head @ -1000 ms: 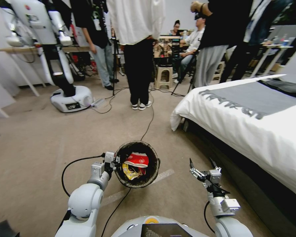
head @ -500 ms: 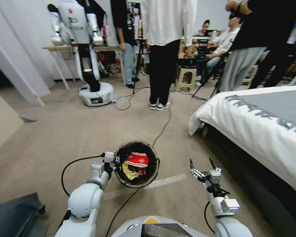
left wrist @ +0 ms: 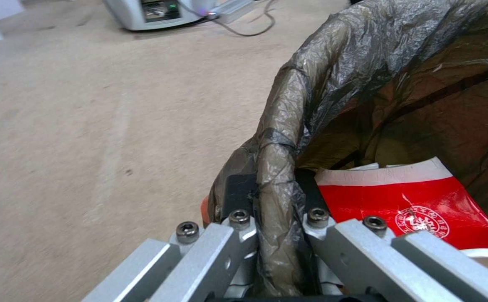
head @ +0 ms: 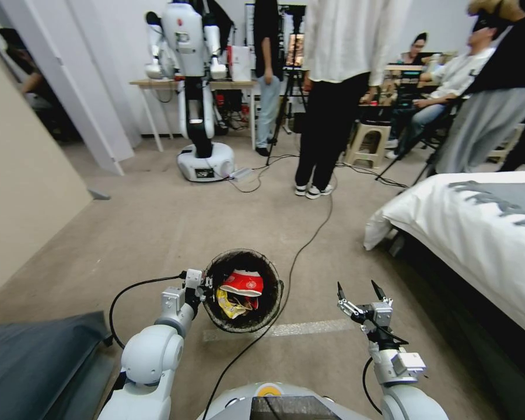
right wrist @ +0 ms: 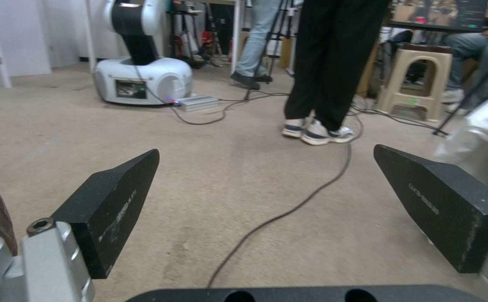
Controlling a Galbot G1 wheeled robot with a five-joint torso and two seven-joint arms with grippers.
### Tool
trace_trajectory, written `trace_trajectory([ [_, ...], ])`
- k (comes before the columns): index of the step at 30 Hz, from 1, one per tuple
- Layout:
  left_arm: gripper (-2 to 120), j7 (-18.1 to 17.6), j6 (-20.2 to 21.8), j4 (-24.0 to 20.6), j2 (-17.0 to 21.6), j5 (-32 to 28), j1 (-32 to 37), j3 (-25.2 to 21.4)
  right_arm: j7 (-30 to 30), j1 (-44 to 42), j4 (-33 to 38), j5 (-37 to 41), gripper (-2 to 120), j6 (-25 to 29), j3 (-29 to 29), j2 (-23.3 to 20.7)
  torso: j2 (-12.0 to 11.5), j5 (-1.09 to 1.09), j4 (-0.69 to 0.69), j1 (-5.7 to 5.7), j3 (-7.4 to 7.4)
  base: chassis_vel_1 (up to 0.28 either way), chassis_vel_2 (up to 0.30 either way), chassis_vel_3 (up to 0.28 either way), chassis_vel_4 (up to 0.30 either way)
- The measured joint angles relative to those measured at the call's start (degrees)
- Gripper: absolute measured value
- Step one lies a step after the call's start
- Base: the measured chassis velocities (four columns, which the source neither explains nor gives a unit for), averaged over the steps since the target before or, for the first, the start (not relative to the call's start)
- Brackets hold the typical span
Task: Pick up the trash bin, then pick up the garbage from the floor and place it into the trash bin.
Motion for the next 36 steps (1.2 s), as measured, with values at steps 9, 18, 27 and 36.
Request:
trace_trajectory([
  [9,1,-0.8,-0.5,0.4,0.5,-1.2,0.4,-0.5,0.0,0.2,-0.3,0.0,100,0.0,0.1,0.1,0.0,0.00,-0.02,0.00,0.00,0.036,0.049,0.040,0.036],
  [18,1,-3.4,4.4,-0.4,2.1,-8.1,1.3,-3.7,0.0,0.2,-0.5,0.0,100,0.1,0.2,0.4,0.0,0.00,0.00,0.00,0.00,0.000,0.000,0.000,0.000],
  [27,1,-4.1,4.5,1.8,3.2,-9.6,3.2,-9.0,-0.1,0.3,-1.1,0.0,100,0.4,0.2,0.5,0.0,0.00,0.00,0.00,0.00,0.000,0.000,0.000,0.000],
  [36,1,-4.3,4.5,2.6,3.3,-9.6,3.8,-9.8,-0.1,0.5,-1.2,0.0,100,0.4,0.1,0.5,0.0,-0.01,0.01,0.00,0.00,0.000,0.000,0.000,0.000],
])
